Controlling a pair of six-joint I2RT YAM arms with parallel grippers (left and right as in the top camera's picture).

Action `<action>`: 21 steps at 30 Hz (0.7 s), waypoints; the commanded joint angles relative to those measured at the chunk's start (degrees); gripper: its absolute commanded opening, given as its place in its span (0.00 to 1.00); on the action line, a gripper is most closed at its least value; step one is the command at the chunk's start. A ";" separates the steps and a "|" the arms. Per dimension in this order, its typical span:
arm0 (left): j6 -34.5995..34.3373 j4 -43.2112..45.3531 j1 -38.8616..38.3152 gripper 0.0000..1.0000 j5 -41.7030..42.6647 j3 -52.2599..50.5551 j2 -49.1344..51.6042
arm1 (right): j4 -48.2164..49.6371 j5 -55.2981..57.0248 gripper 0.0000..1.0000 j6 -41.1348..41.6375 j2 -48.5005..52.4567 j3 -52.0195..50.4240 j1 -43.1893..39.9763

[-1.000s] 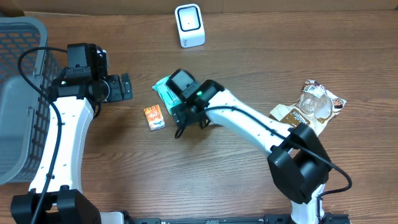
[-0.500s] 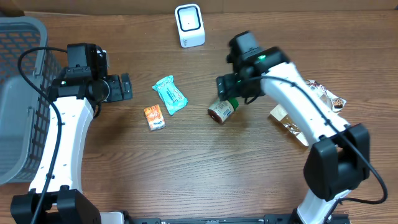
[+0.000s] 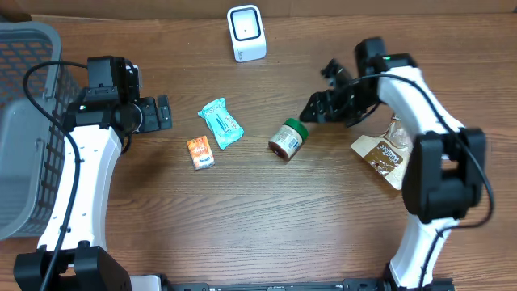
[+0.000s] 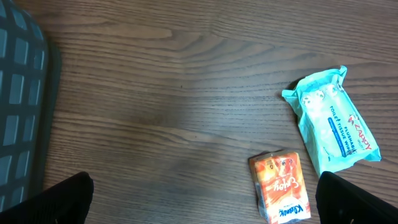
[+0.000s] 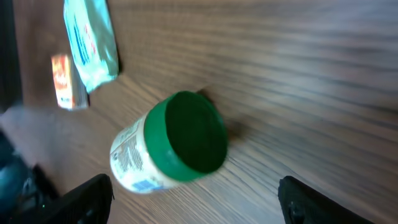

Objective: Scan the item barcode

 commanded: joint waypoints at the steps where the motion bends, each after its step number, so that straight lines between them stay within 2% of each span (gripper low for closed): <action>1: 1.70 -0.02 0.22 1.00 -0.52 -0.09 0.39 | -0.98 -4.39 0.82 -4.81 1.53 0.96 1.99; 4: 1.70 0.00 0.22 1.00 -0.52 -0.09 0.39 | -3.63 -4.52 0.73 -7.02 1.90 0.96 2.10; 12: 1.70 -0.02 0.22 1.00 -0.52 -0.09 0.39 | -7.85 -5.92 0.57 -8.35 2.14 0.81 2.10; 21: 1.70 -0.02 0.22 1.00 -0.52 -0.09 0.39 | -9.22 -7.32 0.55 -8.35 2.14 0.81 6.25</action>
